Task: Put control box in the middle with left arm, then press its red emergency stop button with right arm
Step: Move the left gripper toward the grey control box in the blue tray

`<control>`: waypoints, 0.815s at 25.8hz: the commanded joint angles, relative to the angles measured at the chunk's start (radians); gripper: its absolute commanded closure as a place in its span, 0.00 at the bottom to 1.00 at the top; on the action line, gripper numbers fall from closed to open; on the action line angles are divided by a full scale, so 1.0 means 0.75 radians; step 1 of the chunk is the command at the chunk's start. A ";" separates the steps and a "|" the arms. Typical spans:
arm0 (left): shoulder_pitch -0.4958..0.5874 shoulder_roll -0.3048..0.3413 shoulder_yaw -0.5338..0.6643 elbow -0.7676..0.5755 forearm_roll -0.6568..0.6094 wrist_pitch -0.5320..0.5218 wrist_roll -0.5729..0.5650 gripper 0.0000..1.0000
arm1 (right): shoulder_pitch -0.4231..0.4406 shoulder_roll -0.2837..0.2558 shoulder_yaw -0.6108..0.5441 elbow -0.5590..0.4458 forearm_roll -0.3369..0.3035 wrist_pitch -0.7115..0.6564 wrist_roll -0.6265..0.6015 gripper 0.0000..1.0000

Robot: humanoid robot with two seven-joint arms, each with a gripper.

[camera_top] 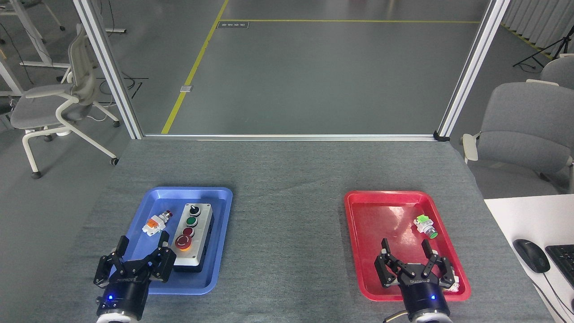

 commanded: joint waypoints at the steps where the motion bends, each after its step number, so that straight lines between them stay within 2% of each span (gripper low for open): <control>1: 0.013 0.002 0.000 0.002 -0.002 0.000 0.005 0.01 | 0.008 0.001 0.002 -0.002 0.001 -0.001 0.001 0.02; 5: 0.013 -0.002 0.004 -0.013 0.006 0.002 0.015 0.01 | 0.010 0.011 0.002 -0.016 -0.009 -0.003 0.001 0.03; 7: 0.015 -0.004 0.004 -0.045 0.008 0.002 0.009 0.01 | 0.020 0.009 0.004 -0.020 -0.009 -0.015 -0.005 0.09; 11: 0.015 -0.019 0.006 -0.064 0.022 0.000 0.009 0.01 | 0.022 0.007 0.004 -0.018 -0.005 -0.017 -0.024 0.33; 12: 0.015 -0.019 0.004 -0.070 0.022 0.000 0.011 0.01 | 0.022 0.005 0.004 -0.018 -0.005 -0.019 -0.024 0.36; 16: 0.015 -0.012 0.000 -0.074 -0.004 0.006 0.019 0.01 | 0.041 0.001 0.007 -0.018 -0.007 -0.019 -0.024 0.35; 18: 0.015 -0.012 -0.008 -0.076 -0.070 0.012 0.025 0.01 | 0.041 -0.001 0.007 -0.018 -0.007 -0.021 -0.024 0.33; 21: 0.032 -0.023 -0.014 -0.072 -0.280 0.034 0.035 0.01 | 0.037 -0.003 0.007 -0.018 -0.007 -0.025 -0.022 0.15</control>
